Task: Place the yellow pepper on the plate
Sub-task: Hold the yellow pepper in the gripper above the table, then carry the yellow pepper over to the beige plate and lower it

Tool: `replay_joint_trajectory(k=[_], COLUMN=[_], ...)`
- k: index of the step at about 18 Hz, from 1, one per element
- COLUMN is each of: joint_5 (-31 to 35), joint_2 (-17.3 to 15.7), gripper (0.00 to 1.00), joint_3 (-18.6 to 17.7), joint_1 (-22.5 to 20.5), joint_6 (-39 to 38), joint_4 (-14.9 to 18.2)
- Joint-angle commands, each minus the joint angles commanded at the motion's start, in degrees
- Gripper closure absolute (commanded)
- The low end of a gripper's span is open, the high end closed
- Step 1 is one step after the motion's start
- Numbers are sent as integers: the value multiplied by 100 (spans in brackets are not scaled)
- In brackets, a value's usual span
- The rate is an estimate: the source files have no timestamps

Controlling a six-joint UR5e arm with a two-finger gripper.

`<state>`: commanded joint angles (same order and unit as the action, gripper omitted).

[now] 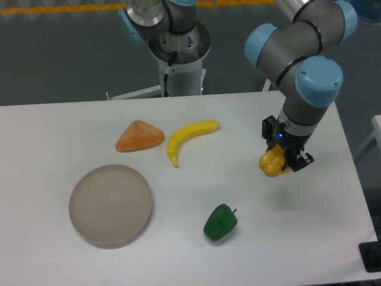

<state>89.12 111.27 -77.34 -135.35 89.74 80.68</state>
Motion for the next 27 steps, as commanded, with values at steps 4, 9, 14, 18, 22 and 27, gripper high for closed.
replay_joint_trajectory(k=[4,9,14,18,22,27], joint_5=[-18,-219,-246,-272,-281,-281], joint_2=[9,-105,-316,-360,-238,157], gripper=[88,89,90,91,90,90], joint_3=[-9,-26,-202,-325,-378,-545], joint_1=[9,70,518,1290,2134,2942], joint_6=[-18,-105,-790,-1781,-2749,-3470], joint_4=[0,44,35,-35,-481,-1274])
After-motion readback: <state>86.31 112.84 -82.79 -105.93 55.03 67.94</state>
